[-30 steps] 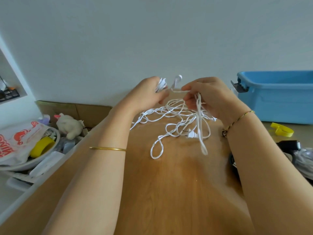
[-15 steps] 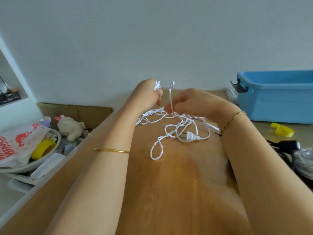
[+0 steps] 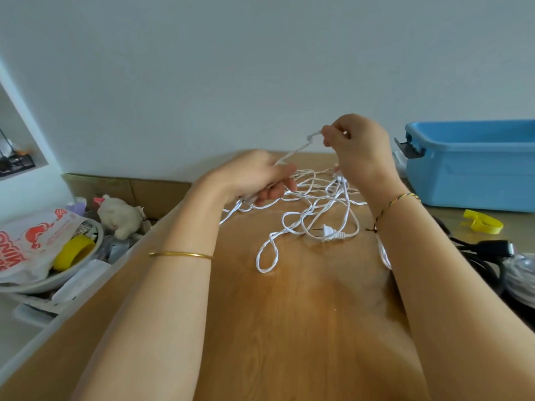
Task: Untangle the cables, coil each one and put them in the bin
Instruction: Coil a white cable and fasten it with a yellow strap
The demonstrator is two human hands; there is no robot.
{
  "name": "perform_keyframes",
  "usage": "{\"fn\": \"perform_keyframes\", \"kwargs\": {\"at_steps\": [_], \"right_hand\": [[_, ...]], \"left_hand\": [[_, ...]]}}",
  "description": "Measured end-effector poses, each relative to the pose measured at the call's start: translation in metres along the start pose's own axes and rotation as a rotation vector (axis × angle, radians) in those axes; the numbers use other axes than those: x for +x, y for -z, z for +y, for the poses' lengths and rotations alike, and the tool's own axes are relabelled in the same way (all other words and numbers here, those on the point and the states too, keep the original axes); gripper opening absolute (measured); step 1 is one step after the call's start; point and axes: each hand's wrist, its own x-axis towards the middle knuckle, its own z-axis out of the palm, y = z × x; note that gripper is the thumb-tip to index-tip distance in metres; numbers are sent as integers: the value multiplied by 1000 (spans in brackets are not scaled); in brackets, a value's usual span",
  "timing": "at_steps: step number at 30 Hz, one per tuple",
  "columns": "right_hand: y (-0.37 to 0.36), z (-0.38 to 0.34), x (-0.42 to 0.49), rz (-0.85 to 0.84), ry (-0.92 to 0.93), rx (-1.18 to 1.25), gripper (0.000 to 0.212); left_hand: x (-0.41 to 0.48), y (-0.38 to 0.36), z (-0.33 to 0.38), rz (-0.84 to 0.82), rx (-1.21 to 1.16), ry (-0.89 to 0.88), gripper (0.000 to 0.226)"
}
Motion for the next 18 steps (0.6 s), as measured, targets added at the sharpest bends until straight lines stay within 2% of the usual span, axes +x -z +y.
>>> {"fn": "perform_keyframes", "kwargs": {"at_steps": [3, 6, 10, 13, 16, 18], "right_hand": [[4, 9, 1, -47, -88, 9, 31], [2, 11, 0, -119, -113, -39, 35], [3, 10, -3, -329, -110, -69, 35], [-1, 8, -8, -381, 4, -104, 15], [-13, 9, -11, -327, 215, -212, 27], [-20, 6, -12, -250, 357, -282, 17]], "left_hand": [[-12, 12, 7, -126, -233, -2, 38], [-17, 18, 9, -159, -407, -36, 40], [-15, 19, 12, -176, -599, -27, 46], [-14, 19, 15, -188, -603, 9, 47], [-12, 17, 15, -207, -652, 29, 46], [-11, 18, 15, -244, -790, 33, 45]]}}
